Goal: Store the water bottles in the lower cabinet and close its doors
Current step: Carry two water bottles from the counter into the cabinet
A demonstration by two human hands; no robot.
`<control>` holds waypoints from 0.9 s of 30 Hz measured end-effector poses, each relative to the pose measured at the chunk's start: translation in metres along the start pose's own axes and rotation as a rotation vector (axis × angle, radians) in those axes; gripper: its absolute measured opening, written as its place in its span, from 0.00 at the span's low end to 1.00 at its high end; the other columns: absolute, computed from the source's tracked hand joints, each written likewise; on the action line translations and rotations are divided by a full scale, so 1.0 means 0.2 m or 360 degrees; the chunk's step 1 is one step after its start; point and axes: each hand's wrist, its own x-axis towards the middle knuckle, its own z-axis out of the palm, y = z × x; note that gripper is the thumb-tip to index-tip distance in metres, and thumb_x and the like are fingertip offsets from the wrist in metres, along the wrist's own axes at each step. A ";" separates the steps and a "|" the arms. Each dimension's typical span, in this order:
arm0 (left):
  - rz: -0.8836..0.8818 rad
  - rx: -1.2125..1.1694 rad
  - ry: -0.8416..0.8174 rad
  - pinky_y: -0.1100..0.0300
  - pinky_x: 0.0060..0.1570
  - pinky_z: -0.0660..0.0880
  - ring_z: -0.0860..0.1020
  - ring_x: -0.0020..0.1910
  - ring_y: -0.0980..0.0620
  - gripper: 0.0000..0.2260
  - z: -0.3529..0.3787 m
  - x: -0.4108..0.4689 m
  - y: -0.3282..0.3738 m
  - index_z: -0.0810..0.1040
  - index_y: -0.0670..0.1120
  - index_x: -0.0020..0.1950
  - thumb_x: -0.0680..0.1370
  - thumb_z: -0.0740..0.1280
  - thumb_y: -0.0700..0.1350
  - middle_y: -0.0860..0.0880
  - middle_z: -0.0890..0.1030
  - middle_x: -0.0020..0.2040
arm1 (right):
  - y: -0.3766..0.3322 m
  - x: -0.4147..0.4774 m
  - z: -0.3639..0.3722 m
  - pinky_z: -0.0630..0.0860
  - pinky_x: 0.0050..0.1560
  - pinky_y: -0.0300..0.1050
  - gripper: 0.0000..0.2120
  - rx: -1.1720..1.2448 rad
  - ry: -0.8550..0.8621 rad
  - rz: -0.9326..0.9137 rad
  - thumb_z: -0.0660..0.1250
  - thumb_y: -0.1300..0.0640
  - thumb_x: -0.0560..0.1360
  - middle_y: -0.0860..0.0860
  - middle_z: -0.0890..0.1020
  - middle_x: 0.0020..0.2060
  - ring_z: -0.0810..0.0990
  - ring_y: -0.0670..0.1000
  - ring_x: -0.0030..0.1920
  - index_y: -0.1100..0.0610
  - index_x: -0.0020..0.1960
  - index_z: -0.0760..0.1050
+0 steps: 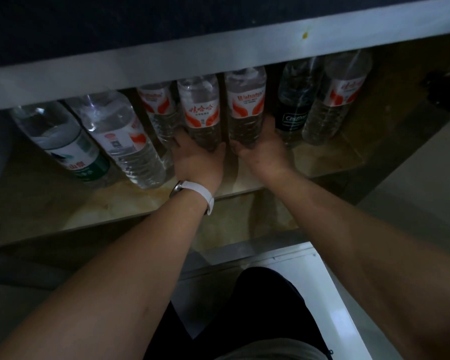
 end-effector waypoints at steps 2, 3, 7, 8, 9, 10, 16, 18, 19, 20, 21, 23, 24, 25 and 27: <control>-0.0002 -0.0011 -0.0012 0.48 0.64 0.72 0.71 0.68 0.36 0.40 0.00 0.00 0.00 0.65 0.39 0.72 0.67 0.80 0.51 0.38 0.70 0.70 | -0.01 -0.01 -0.01 0.65 0.51 0.38 0.37 0.0000 -0.0036 0.0003 0.74 0.48 0.72 0.50 0.75 0.66 0.75 0.53 0.64 0.52 0.74 0.58; -0.0009 -0.0003 -0.0033 0.49 0.64 0.71 0.71 0.68 0.37 0.41 -0.01 0.00 0.00 0.64 0.40 0.73 0.67 0.80 0.51 0.38 0.69 0.70 | -0.01 -0.01 -0.02 0.65 0.52 0.37 0.38 0.0013 -0.0047 0.0000 0.74 0.48 0.73 0.50 0.75 0.67 0.75 0.53 0.65 0.52 0.75 0.58; 0.0020 -0.0010 -0.0137 0.52 0.64 0.72 0.73 0.68 0.40 0.40 -0.05 -0.02 -0.02 0.64 0.42 0.75 0.69 0.78 0.54 0.41 0.71 0.71 | -0.02 -0.05 -0.04 0.65 0.54 0.36 0.40 0.0140 -0.0055 -0.0034 0.74 0.49 0.73 0.48 0.73 0.68 0.73 0.45 0.64 0.51 0.76 0.56; 0.0046 -0.0035 -0.0178 0.52 0.64 0.74 0.75 0.67 0.42 0.38 -0.08 -0.05 -0.03 0.65 0.44 0.74 0.70 0.77 0.55 0.43 0.73 0.70 | -0.03 -0.07 -0.03 0.67 0.56 0.36 0.40 0.0204 -0.0038 -0.0052 0.75 0.49 0.72 0.47 0.73 0.68 0.71 0.42 0.63 0.51 0.77 0.56; 0.0076 -0.0076 -0.0225 0.52 0.63 0.75 0.77 0.65 0.45 0.34 -0.12 -0.07 -0.05 0.67 0.47 0.72 0.71 0.76 0.56 0.46 0.75 0.69 | -0.03 -0.09 -0.02 0.70 0.59 0.39 0.41 0.0266 -0.0004 -0.0075 0.75 0.48 0.72 0.47 0.73 0.69 0.71 0.41 0.63 0.50 0.77 0.56; 0.0114 -0.0107 -0.0265 0.51 0.61 0.77 0.78 0.63 0.48 0.29 -0.16 -0.10 -0.07 0.70 0.50 0.70 0.73 0.74 0.56 0.49 0.78 0.66 | -0.01 -0.11 -0.01 0.72 0.62 0.44 0.42 0.0307 0.0032 -0.0089 0.75 0.46 0.71 0.46 0.73 0.69 0.72 0.42 0.64 0.50 0.77 0.56; 0.0060 -0.0065 -0.0153 0.59 0.56 0.72 0.76 0.60 0.52 0.18 -0.51 -0.31 -0.21 0.75 0.48 0.65 0.76 0.72 0.46 0.53 0.75 0.59 | 0.01 -0.28 -0.01 0.70 0.68 0.48 0.36 0.0169 0.0229 -0.0212 0.73 0.48 0.72 0.52 0.69 0.69 0.69 0.48 0.68 0.54 0.75 0.62; -0.0036 -0.0072 -0.0030 0.58 0.56 0.72 0.75 0.58 0.52 0.19 -0.61 -0.31 -0.26 0.74 0.47 0.64 0.76 0.73 0.45 0.52 0.73 0.58 | -0.02 -0.33 -0.01 0.71 0.67 0.49 0.32 0.0128 0.0251 -0.0281 0.72 0.49 0.73 0.51 0.69 0.68 0.69 0.48 0.67 0.54 0.72 0.65; -0.0086 -0.0095 0.0024 0.56 0.57 0.74 0.74 0.57 0.52 0.20 -0.64 -0.30 -0.28 0.72 0.47 0.64 0.75 0.74 0.45 0.51 0.72 0.59 | -0.04 -0.35 -0.01 0.72 0.66 0.49 0.30 0.0116 0.0244 -0.0308 0.72 0.50 0.73 0.51 0.70 0.67 0.69 0.47 0.66 0.53 0.71 0.66; -0.0122 -0.0121 0.0069 0.53 0.59 0.75 0.74 0.58 0.52 0.22 -0.67 -0.28 -0.29 0.70 0.48 0.64 0.74 0.75 0.45 0.50 0.71 0.61 | -0.06 -0.36 0.00 0.72 0.65 0.49 0.28 0.0107 0.0231 -0.0338 0.72 0.50 0.73 0.50 0.70 0.66 0.70 0.47 0.65 0.53 0.70 0.67; -0.0143 -0.0142 0.0091 0.51 0.62 0.75 0.73 0.59 0.52 0.24 -0.69 -0.25 -0.30 0.69 0.48 0.66 0.74 0.76 0.47 0.50 0.70 0.63 | -0.09 -0.38 0.02 0.73 0.64 0.48 0.27 0.0101 0.0207 -0.0375 0.72 0.50 0.73 0.49 0.70 0.64 0.70 0.46 0.64 0.53 0.70 0.68; -0.0150 -0.0164 0.0086 0.52 0.64 0.73 0.73 0.62 0.51 0.31 -0.69 -0.19 -0.30 0.67 0.46 0.70 0.73 0.77 0.50 0.49 0.70 0.65 | -0.15 -0.40 0.05 0.73 0.62 0.46 0.26 0.0085 0.0127 -0.0448 0.71 0.50 0.74 0.47 0.71 0.61 0.71 0.45 0.61 0.53 0.68 0.69; -0.0124 -0.0176 0.0089 0.53 0.63 0.73 0.73 0.62 0.52 0.32 -0.68 -0.16 -0.29 0.68 0.46 0.70 0.72 0.78 0.51 0.51 0.71 0.64 | -0.17 -0.41 0.07 0.73 0.62 0.45 0.25 0.0068 0.0079 -0.0490 0.71 0.51 0.74 0.46 0.72 0.60 0.72 0.45 0.60 0.53 0.68 0.70; -0.0079 -0.0207 0.0110 0.55 0.61 0.74 0.74 0.60 0.54 0.30 -0.66 -0.14 -0.27 0.70 0.48 0.68 0.71 0.78 0.52 0.54 0.73 0.61 | -0.20 -0.42 0.10 0.74 0.61 0.44 0.25 0.0046 0.0023 -0.0536 0.71 0.51 0.74 0.46 0.72 0.60 0.73 0.45 0.60 0.53 0.68 0.70; -0.0002 -0.0308 0.0132 0.57 0.58 0.77 0.78 0.57 0.58 0.27 -0.62 -0.10 -0.24 0.72 0.52 0.63 0.69 0.79 0.53 0.58 0.78 0.58 | -0.25 -0.41 0.15 0.73 0.61 0.43 0.26 -0.0009 -0.0143 -0.0592 0.71 0.50 0.75 0.48 0.74 0.63 0.73 0.46 0.61 0.53 0.70 0.69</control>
